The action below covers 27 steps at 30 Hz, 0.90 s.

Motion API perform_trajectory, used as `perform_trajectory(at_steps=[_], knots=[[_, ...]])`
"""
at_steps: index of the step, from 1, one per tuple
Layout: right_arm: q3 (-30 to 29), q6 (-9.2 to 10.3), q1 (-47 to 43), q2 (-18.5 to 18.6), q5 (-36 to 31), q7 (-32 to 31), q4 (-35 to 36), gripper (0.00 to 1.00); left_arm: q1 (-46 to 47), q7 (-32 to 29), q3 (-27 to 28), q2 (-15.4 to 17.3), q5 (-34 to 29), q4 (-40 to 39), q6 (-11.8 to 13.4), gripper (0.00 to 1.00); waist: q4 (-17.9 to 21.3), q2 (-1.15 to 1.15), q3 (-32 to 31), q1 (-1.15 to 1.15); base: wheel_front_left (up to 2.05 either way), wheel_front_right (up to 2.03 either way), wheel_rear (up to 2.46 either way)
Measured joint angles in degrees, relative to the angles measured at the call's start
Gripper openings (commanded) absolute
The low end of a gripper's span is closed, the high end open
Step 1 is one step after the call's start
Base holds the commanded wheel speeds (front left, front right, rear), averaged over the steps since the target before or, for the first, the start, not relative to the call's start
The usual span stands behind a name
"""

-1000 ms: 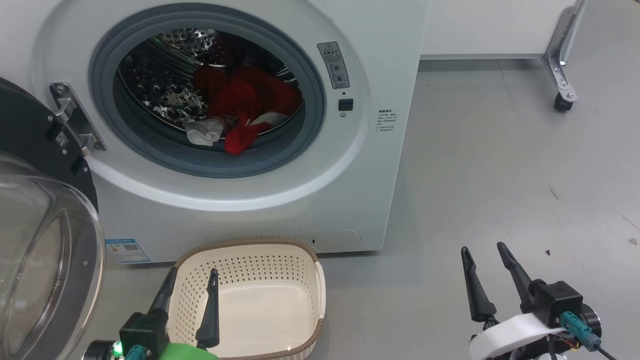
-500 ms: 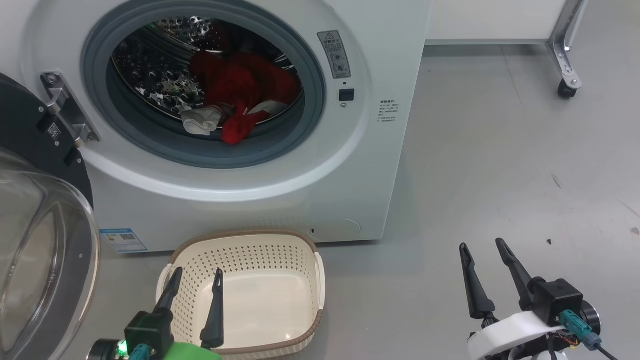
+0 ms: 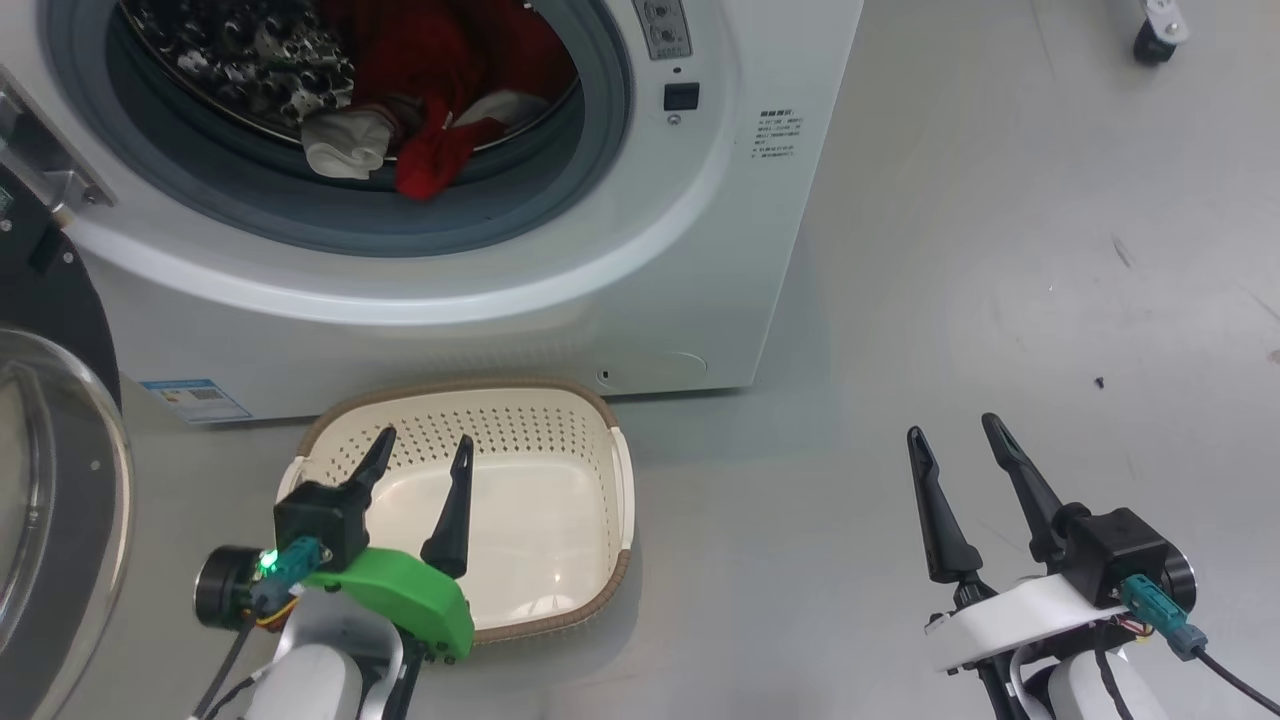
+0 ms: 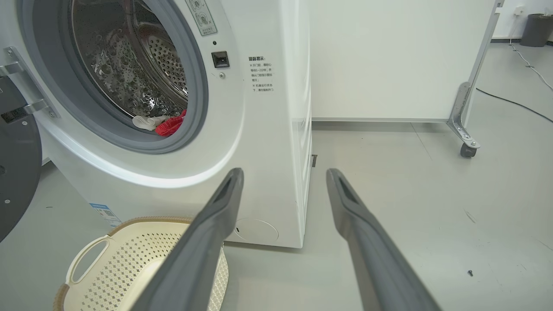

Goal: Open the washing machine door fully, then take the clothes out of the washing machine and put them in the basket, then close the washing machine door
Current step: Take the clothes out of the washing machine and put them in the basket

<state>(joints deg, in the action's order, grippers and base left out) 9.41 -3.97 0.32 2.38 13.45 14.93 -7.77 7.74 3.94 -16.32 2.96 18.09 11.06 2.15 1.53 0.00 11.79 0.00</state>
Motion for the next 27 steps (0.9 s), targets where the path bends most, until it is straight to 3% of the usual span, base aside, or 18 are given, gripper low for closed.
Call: perform_trajectory(at_steps=[14,19,27], knots=[[2.7,-0.67,6.3,0.1,1.5,0.0,1.7,1.00,19.2,-14.5,2.8,-0.4,5.7,10.5,-2.0,1.00,2.9,0.00,11.0,0.00,0.00,0.00,0.00],[4.0,-0.88,8.7,0.1,3.0,0.0,1.7,1.00,27.4,-16.7,5.1,-0.1,6.2,11.9,-2.0,1.00,4.2,0.00,14.9,0.00,0.00,0.00,0.00],[6.6,-1.02,12.6,0.2,5.9,0.0,1.5,1.00,38.1,-18.9,9.1,3.4,6.2,15.9,-0.9,1.00,8.2,0.00,19.2,0.00,0.00,0.00,0.00]])
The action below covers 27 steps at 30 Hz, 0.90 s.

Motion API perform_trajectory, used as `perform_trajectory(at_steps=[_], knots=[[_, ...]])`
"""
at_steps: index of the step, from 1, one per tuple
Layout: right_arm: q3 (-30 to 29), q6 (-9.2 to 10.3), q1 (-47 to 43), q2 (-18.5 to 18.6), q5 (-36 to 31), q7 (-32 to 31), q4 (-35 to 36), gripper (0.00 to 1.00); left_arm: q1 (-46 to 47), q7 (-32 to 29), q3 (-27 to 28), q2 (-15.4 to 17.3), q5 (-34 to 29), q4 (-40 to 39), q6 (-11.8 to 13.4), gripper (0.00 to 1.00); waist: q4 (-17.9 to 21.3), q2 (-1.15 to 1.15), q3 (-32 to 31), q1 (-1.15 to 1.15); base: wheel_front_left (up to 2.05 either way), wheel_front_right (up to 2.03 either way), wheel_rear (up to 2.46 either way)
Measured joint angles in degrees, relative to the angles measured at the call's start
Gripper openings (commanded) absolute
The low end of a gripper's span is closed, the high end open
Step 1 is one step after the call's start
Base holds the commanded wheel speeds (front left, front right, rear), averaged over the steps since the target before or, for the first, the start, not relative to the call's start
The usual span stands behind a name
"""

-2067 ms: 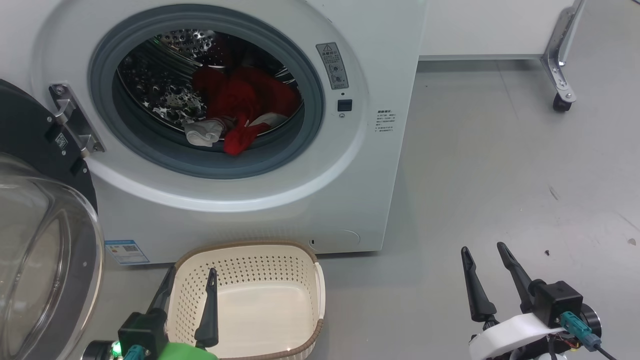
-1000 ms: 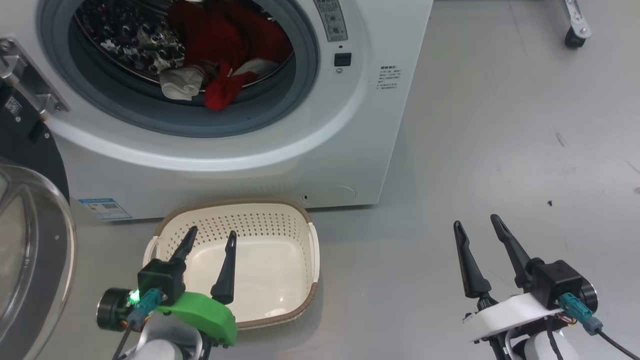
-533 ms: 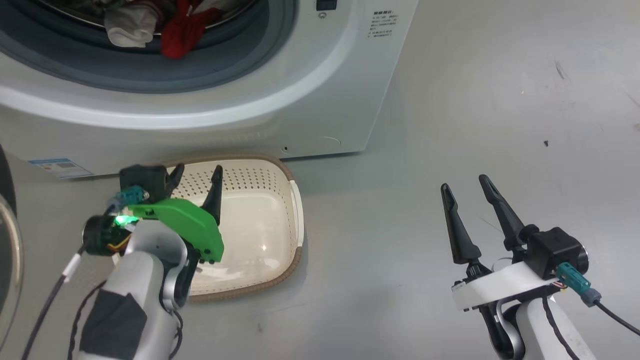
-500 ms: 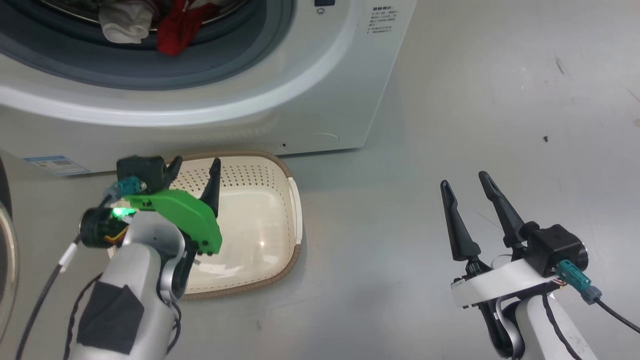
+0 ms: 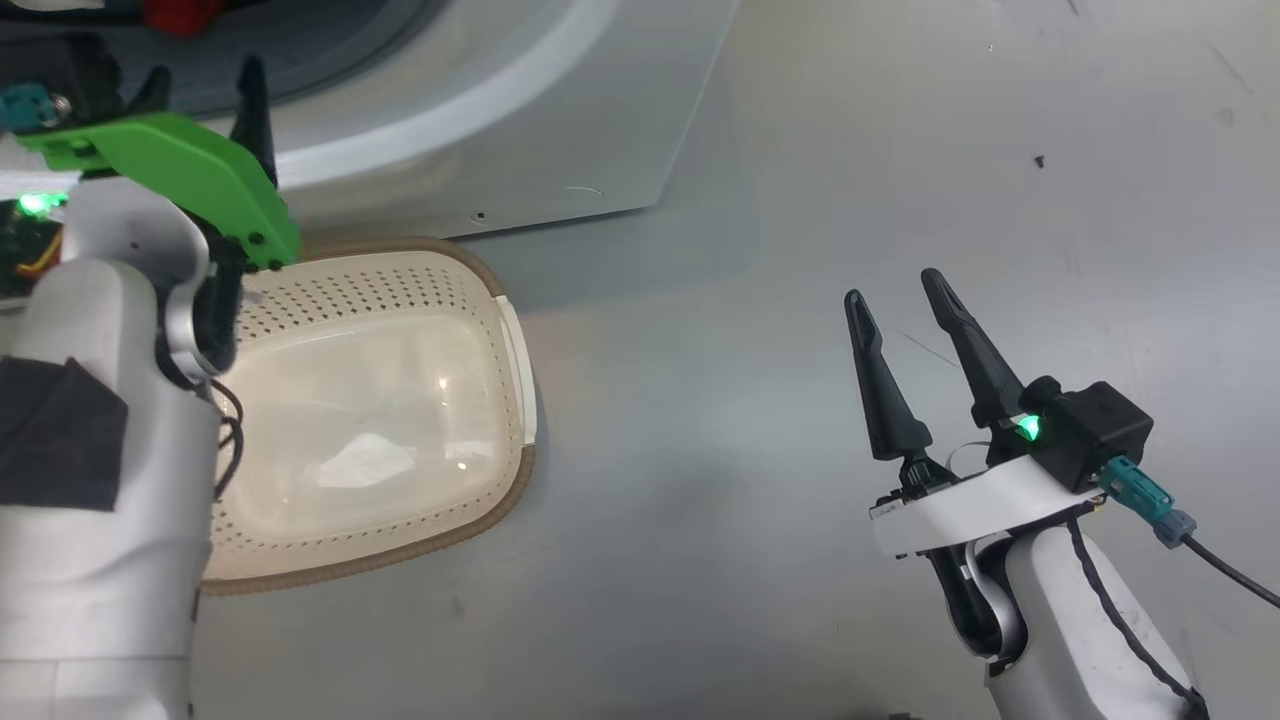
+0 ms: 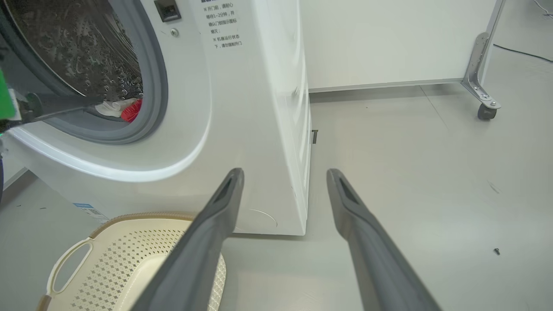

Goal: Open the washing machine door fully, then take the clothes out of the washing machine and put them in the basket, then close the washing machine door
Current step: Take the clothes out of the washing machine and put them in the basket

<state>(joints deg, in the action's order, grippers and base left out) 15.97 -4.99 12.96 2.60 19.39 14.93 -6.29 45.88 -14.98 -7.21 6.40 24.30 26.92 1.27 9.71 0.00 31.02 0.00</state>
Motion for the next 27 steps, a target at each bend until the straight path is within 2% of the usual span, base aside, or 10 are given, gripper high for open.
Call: perform_trajectory(at_steps=[15,27], knots=[[3.0,0.11,2.9,0.0,4.7,0.0,-0.3,1.00,12.5,-1.1,3.3,6.6,-1.5,4.1,1.8,1.00,6.9,0.00,4.6,0.00,0.00,0.00,0.00],[3.6,0.63,4.2,0.0,6.0,0.0,-0.4,1.00,16.7,0.0,3.8,8.7,-2.8,9.2,2.6,1.00,10.7,0.00,7.9,0.00,0.00,0.00,0.00]])
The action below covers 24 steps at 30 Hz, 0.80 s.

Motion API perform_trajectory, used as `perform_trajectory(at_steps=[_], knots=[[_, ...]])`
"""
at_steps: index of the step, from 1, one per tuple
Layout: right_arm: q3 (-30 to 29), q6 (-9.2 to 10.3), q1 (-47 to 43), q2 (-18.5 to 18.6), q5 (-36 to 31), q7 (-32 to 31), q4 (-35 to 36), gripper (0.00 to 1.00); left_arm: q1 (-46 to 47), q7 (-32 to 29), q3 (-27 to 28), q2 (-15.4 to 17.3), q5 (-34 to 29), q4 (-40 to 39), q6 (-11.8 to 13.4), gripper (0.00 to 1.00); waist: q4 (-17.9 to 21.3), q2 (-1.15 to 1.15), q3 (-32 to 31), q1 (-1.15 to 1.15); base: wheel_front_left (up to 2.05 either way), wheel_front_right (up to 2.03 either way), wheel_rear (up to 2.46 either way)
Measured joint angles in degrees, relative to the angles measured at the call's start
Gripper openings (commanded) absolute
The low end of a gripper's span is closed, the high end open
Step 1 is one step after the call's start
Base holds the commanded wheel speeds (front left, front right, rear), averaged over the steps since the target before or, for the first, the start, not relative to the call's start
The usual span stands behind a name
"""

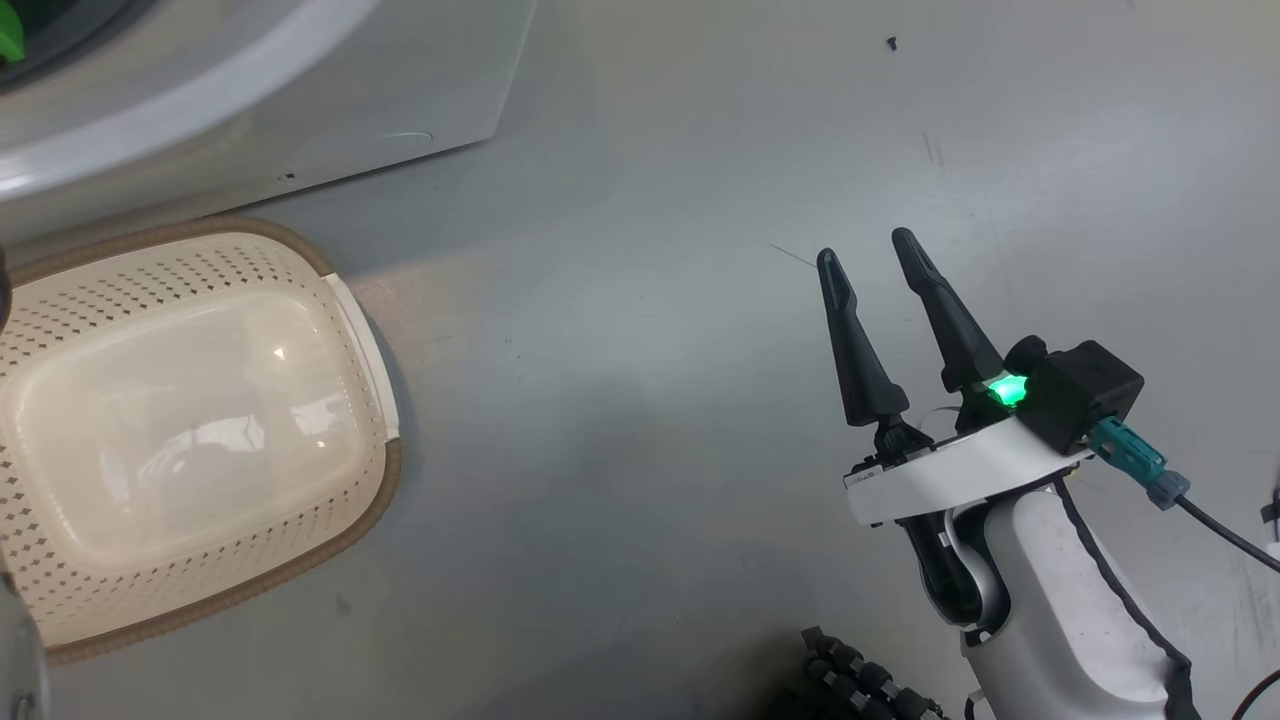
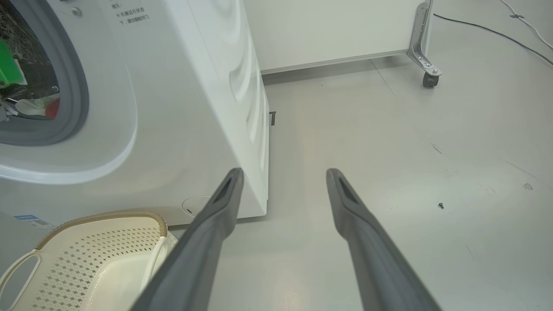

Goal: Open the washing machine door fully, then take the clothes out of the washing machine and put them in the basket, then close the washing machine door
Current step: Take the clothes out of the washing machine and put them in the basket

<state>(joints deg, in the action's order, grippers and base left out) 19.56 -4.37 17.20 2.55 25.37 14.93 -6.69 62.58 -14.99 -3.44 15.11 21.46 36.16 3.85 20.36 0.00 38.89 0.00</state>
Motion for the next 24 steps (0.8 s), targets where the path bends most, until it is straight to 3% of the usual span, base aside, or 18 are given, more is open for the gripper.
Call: perform_trajectory(at_steps=[9,10,12,24], knots=[[0.3,0.21,0.4,0.0,0.3,0.0,-0.3,1.00,1.1,-1.7,-0.1,0.8,-2.3,5.0,1.6,1.00,0.6,0.00,0.4,0.00,0.00,0.00,0.00],[0.3,0.42,0.5,0.0,0.3,0.0,-0.4,1.00,1.2,-2.1,-0.1,0.8,-2.5,5.6,1.7,0.85,0.6,0.00,0.4,0.00,0.00,0.00,0.00],[0.4,0.42,0.5,0.0,0.3,0.0,-0.6,1.00,1.3,-2.5,-0.2,0.8,-2.7,6.4,1.7,0.00,0.6,0.00,0.4,0.00,0.00,0.00,0.00],[-0.2,0.49,1.2,0.0,0.2,0.0,-1.1,1.00,2.4,-0.6,-0.5,0.0,-3.3,9.4,1.9,0.00,0.1,0.00,-0.2,0.00,0.00,0.00,0.00]])
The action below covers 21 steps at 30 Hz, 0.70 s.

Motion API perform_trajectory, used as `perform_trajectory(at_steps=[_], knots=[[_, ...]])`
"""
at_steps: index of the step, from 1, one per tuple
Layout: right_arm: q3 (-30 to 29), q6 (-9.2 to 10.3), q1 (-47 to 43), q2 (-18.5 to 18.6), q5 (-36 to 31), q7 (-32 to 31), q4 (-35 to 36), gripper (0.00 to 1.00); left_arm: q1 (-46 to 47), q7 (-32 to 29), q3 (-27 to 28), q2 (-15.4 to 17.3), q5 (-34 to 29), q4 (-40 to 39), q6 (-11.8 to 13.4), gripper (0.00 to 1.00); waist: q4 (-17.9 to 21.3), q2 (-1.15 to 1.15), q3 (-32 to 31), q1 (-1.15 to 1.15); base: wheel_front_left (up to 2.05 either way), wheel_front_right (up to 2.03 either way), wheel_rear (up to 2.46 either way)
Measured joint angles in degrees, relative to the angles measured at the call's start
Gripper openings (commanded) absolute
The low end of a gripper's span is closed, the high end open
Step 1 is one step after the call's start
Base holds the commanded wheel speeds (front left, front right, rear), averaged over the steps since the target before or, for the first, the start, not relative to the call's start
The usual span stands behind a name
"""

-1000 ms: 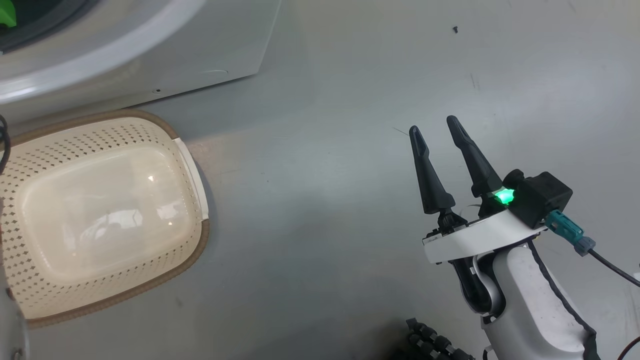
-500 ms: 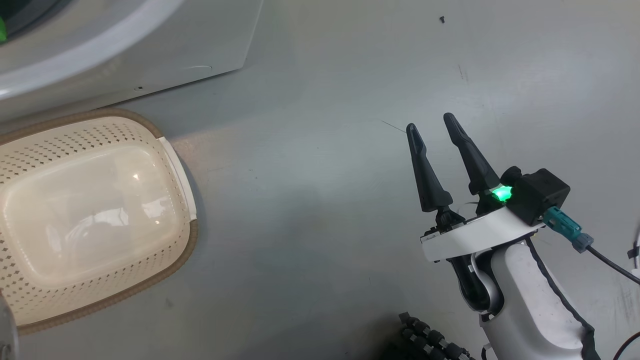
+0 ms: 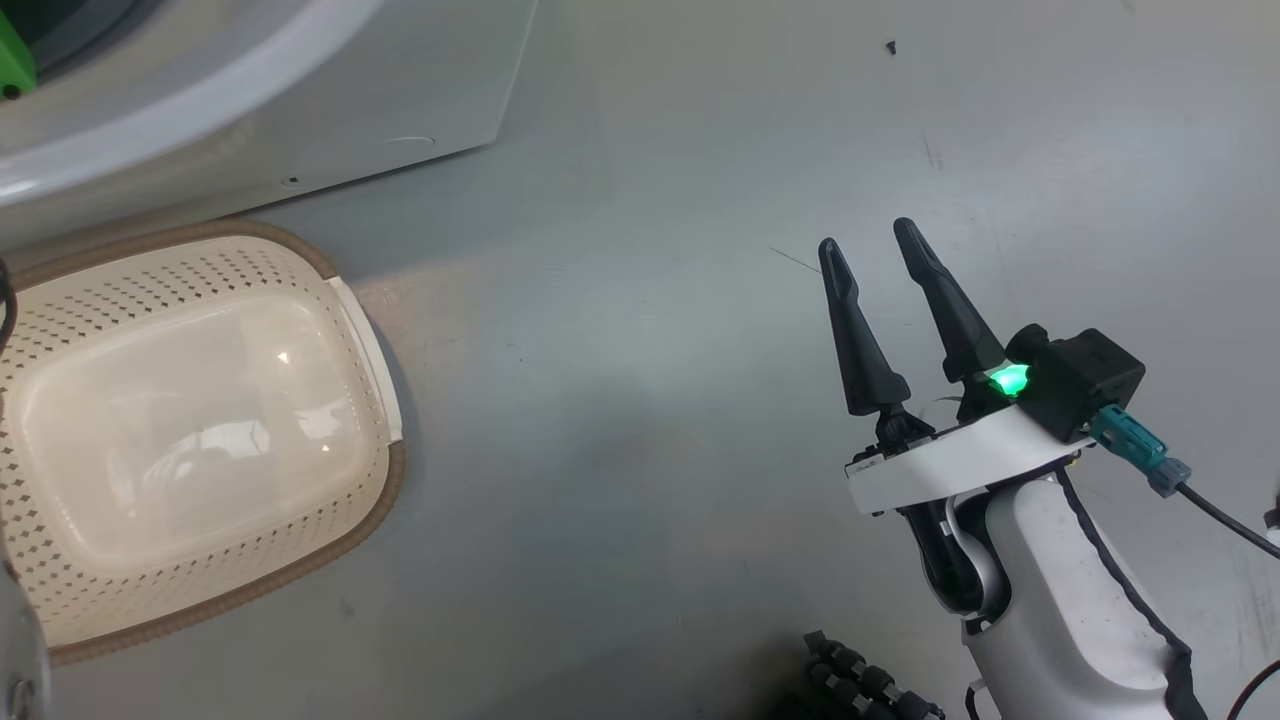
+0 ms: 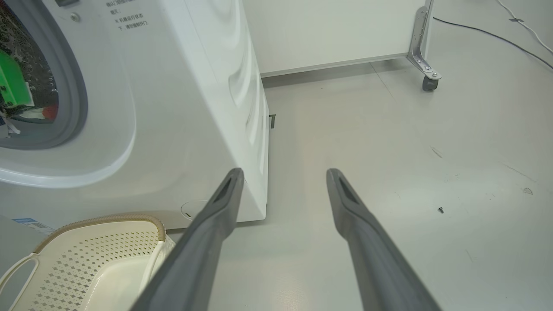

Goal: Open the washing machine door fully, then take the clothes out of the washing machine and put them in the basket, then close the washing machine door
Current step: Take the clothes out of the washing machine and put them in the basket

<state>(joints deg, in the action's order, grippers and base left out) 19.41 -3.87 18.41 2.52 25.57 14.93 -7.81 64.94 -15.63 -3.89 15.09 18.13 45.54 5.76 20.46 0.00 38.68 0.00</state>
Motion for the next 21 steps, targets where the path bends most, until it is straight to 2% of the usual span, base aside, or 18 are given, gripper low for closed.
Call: perform_trajectory(at_steps=[13,21], knots=[[-0.5,0.00,-0.1,0.0,-1.3,0.0,-1.1,1.00,-0.6,10.6,0.6,-2.7,0.2,0.1,0.0,0.00,-1.7,0.00,-2.8,0.00,0.00,0.00,0.00],[-0.8,-0.01,-0.6,0.0,-2.6,0.0,-2.1,1.00,-4.0,18.9,0.4,-4.3,0.3,-0.6,0.0,0.00,-3.0,0.00,-5.5,0.00,0.00,0.00,0.00]])
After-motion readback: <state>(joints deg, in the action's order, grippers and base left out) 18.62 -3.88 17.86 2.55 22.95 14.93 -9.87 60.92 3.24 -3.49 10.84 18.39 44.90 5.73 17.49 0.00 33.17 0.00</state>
